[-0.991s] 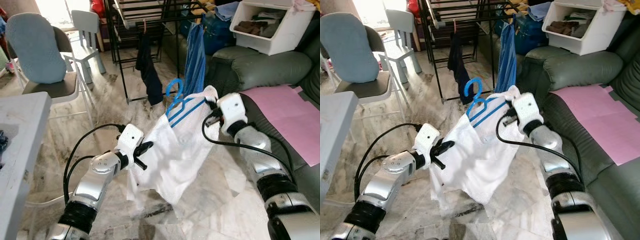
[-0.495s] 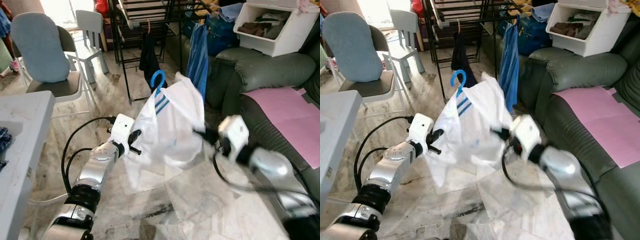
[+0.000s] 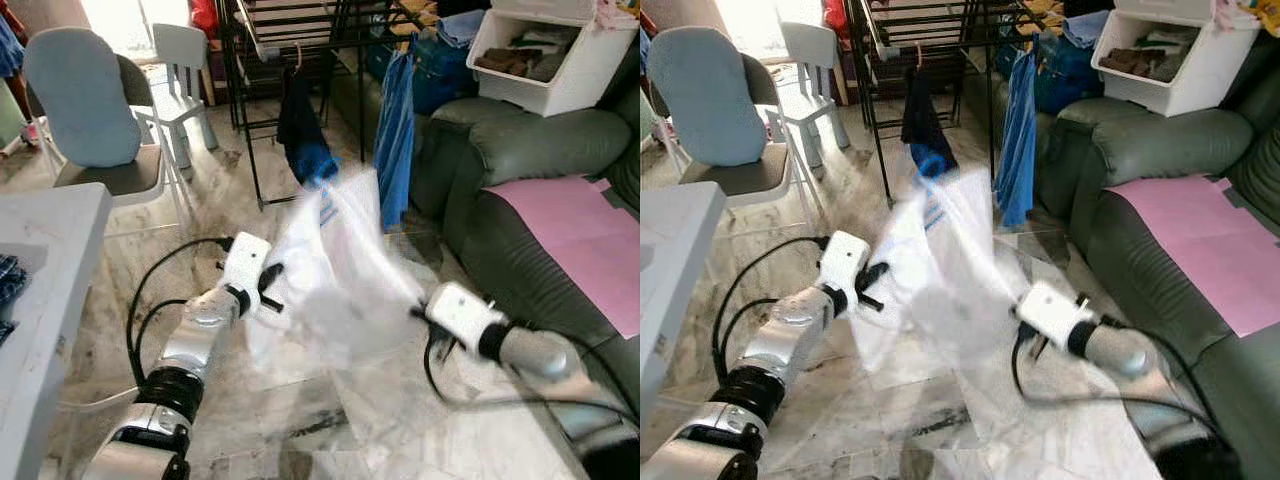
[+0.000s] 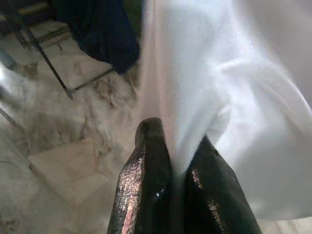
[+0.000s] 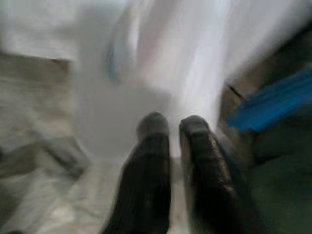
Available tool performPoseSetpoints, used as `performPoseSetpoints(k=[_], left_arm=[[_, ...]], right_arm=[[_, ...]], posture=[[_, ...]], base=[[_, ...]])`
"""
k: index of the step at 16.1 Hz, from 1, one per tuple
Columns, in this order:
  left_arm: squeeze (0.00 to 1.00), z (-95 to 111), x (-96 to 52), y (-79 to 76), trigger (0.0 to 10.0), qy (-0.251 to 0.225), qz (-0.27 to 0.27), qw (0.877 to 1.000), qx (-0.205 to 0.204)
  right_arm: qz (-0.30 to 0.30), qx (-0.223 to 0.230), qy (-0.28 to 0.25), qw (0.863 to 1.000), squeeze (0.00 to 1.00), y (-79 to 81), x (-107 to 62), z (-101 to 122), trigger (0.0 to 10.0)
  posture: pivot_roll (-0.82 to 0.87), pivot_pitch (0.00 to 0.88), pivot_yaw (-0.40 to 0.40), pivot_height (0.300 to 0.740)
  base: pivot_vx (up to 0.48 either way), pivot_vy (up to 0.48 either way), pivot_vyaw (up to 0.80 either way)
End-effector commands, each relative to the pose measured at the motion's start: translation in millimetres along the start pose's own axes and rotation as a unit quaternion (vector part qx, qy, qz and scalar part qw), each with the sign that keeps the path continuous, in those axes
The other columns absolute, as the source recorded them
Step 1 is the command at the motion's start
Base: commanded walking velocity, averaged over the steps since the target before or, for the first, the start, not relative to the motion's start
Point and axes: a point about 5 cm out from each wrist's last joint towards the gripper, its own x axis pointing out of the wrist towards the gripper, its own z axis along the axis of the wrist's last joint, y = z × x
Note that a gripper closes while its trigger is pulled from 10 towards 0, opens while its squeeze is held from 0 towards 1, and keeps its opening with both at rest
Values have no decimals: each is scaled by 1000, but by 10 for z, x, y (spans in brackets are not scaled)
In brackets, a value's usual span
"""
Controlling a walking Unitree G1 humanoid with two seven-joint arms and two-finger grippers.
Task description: Hang hanger
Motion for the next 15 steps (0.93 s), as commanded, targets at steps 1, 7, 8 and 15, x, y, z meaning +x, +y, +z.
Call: performPoseSetpoints(k=[1, 7, 8, 15], left_arm=[[0, 272, -17, 142, 0, -61, 13, 998, 12], [0, 162, -181, 142, 0, -75, -99, 986, 115], [0, 129, -214, 154, 0, -70, -116, 982, 130], [0, -168, -503, 156, 0, -22, -262, 935, 239]], right_arm=[[-18, -6, -5, 1000, 1000, -75, 4, 11, 10000], [60, -61, -92, 992, 1000, -274, -92, 303, 10000], [65, -69, -96, 991, 1000, -334, -115, 329, 10000], [131, -128, -92, 979, 1000, -761, -284, 485, 10000]], posture=[[-151, 0, 15, 740], [-155, 0, 11, 740], [-156, 0, 13, 740], [-152, 0, 11, 740]], base=[[0, 0, 0], [0, 0, 0], [0, 0, 0], [0, 0, 0]])
